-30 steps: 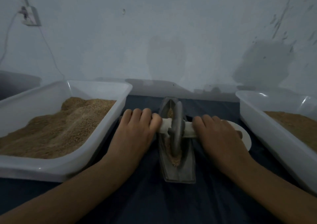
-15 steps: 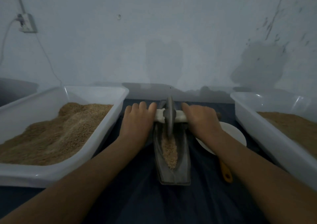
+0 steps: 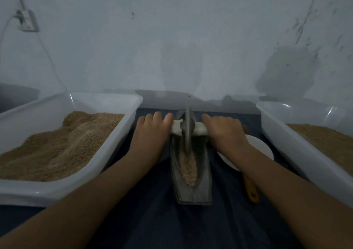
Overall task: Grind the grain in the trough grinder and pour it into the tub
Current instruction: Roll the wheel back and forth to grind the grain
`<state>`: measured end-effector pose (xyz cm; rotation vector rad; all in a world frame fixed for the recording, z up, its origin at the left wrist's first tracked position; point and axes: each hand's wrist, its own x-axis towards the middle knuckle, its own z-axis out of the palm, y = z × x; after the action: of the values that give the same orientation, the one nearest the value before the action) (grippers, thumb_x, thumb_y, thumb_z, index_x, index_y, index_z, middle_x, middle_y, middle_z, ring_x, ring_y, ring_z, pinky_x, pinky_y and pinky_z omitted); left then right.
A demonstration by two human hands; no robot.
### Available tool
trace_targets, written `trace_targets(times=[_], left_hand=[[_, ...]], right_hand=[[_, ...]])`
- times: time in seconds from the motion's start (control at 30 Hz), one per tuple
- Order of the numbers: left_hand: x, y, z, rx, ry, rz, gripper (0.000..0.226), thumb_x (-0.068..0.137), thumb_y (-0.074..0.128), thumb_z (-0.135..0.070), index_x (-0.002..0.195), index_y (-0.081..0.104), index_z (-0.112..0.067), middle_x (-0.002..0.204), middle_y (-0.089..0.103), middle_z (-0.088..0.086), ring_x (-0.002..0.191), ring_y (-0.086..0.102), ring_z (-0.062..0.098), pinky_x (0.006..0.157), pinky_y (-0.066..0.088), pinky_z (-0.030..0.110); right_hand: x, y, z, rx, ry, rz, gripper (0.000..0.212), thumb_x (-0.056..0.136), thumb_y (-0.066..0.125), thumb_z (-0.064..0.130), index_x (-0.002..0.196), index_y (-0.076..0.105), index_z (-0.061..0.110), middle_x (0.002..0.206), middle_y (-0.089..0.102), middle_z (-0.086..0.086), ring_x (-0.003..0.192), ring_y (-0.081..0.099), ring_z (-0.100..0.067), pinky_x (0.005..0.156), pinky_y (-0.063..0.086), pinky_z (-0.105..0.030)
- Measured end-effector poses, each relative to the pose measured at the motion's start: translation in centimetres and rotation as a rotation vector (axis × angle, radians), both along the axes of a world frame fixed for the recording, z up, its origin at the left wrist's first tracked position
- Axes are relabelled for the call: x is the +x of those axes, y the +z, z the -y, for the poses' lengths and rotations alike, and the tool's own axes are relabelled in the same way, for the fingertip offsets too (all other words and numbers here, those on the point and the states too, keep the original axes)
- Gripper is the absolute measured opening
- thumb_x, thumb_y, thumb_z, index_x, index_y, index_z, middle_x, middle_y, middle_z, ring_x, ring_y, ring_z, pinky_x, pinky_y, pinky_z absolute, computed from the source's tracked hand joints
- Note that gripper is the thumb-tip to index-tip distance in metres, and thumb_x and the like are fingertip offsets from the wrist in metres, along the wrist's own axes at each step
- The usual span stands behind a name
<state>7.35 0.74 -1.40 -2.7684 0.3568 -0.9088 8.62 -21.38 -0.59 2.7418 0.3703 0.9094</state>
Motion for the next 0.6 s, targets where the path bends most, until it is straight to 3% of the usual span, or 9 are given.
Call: trace_targets(times=[0.07, 0.13, 0.3, 0.37, 0.47, 0.6], left_hand=[[1.7, 0.5, 0.5, -0.032, 0.034, 0.003, 0.034, 0.095, 0.060, -0.018, 0.123, 0.040, -0.019, 0.111, 0.057, 0.006, 0.100, 0.059, 0.028, 0.086, 0.048, 0.039], [2.3, 0.5, 0.6, -0.037, 0.046, -0.006, 0.036, 0.096, 0.059, -0.019, 0.126, 0.039, -0.018, 0.112, 0.057, 0.007, 0.102, 0.059, 0.029, 0.087, 0.048, 0.039], [-1.7, -0.6, -0.7, 0.000, -0.012, -0.045, 0.036, 0.093, 0.058, -0.014, 0.123, 0.038, -0.017, 0.114, 0.052, 0.008, 0.100, 0.054, 0.029, 0.088, 0.045, 0.039], [-3.8, -1.0, -1.3, 0.050, -0.063, -0.008, 0.041, 0.089, 0.059, -0.013, 0.126, 0.040, -0.013, 0.113, 0.051, 0.012, 0.098, 0.053, 0.031, 0.087, 0.044, 0.043], [-6.3, -1.0, -1.9, 0.093, -0.135, 0.070, 0.029, 0.089, 0.052, -0.009, 0.118, 0.049, -0.009, 0.102, 0.052, 0.014, 0.085, 0.051, 0.033, 0.078, 0.043, 0.046], [-6.2, -1.0, -1.7, 0.088, -0.090, 0.041, 0.024, 0.091, 0.049, -0.009, 0.115, 0.049, -0.012, 0.103, 0.053, 0.011, 0.087, 0.053, 0.032, 0.079, 0.043, 0.044]], right_hand=[[2.3, 1.2, -0.8, 0.076, -0.084, -0.135, 0.028, 0.085, 0.073, 0.028, 0.106, 0.056, 0.022, 0.098, 0.069, -0.006, 0.089, 0.067, -0.031, 0.064, 0.040, -0.035], [3.3, 1.7, -1.3, 0.082, -0.106, -0.150, 0.024, 0.087, 0.072, 0.026, 0.106, 0.058, 0.023, 0.103, 0.070, -0.006, 0.093, 0.067, -0.030, 0.066, 0.040, -0.035], [-1.7, 0.5, -1.1, 0.004, -0.017, -0.024, 0.023, 0.092, 0.062, 0.022, 0.115, 0.054, 0.020, 0.096, 0.065, -0.004, 0.084, 0.065, -0.029, 0.064, 0.040, -0.036], [-4.8, -0.2, -0.5, 0.013, 0.046, 0.002, 0.028, 0.085, 0.067, 0.013, 0.112, 0.057, 0.017, 0.090, 0.062, -0.005, 0.076, 0.062, -0.029, 0.063, 0.042, -0.038], [-7.9, -0.8, 0.3, 0.016, 0.116, 0.063, 0.042, 0.070, 0.070, 0.011, 0.109, 0.056, 0.016, 0.085, 0.059, -0.004, 0.070, 0.056, -0.026, 0.062, 0.039, -0.037], [-7.5, -0.8, 0.0, 0.024, 0.123, 0.134, 0.027, 0.073, 0.057, 0.011, 0.099, 0.057, 0.014, 0.077, 0.057, -0.006, 0.062, 0.054, -0.029, 0.057, 0.036, -0.036]])
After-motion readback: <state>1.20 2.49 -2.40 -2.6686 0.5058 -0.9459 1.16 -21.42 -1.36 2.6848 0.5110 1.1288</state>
